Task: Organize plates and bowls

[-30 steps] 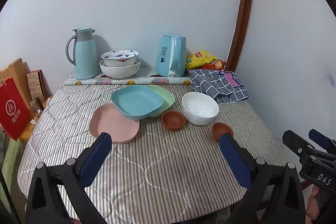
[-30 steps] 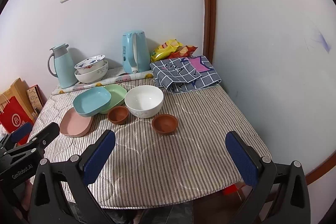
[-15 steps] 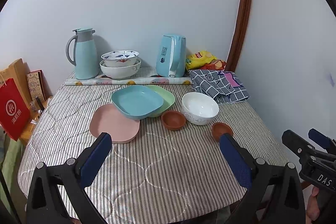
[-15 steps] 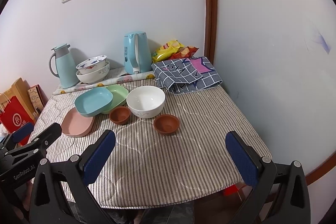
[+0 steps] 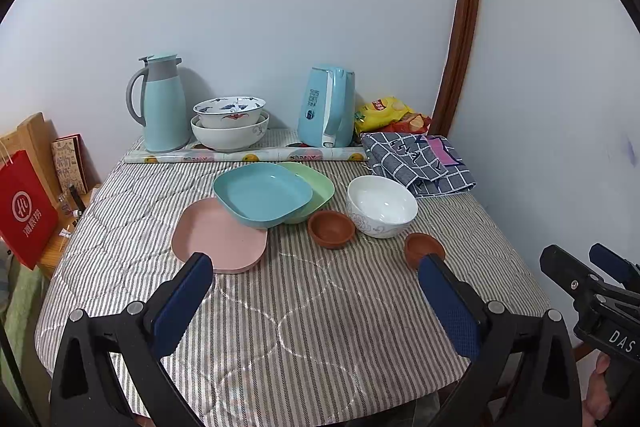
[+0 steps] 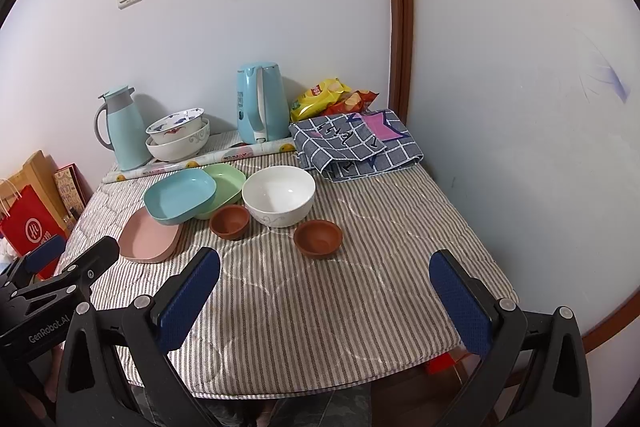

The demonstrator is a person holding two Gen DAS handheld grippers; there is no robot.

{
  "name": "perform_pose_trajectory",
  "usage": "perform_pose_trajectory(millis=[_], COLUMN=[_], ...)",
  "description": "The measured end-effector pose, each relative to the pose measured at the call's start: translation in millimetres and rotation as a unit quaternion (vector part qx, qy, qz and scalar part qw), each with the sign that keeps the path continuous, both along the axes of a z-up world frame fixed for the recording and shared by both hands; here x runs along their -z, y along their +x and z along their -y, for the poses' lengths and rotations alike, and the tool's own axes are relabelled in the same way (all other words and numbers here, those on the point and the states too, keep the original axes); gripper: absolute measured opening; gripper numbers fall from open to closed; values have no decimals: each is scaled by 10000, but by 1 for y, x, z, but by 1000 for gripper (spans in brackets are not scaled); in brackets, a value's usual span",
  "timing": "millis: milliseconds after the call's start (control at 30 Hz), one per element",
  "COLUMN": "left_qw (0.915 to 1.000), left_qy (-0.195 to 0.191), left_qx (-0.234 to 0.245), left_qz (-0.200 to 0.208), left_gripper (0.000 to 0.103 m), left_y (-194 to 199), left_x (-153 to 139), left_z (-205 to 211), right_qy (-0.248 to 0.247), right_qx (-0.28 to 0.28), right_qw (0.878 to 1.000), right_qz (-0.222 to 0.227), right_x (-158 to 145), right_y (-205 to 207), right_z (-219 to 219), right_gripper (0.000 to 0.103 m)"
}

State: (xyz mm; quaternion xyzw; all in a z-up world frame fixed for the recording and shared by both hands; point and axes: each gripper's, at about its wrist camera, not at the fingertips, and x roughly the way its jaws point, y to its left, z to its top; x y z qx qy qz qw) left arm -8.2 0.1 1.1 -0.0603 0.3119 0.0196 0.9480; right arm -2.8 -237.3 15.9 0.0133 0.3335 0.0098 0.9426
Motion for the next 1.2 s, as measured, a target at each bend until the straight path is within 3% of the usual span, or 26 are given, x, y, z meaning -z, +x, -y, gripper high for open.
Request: perform_pose_trajectory(millis=[1200], left_qw=[10000], left_qy=[45], left_qx=[4], left_qz=[10], left_gripper=[103], left_y=[0], left_x=[-3], left_z=[-3], right_qy=[-50], right_qx=[-25], right_qw=[10000], right_qz=[26], right_x=[3], right_y=[-3], right_z=[-3], right_gripper=[103])
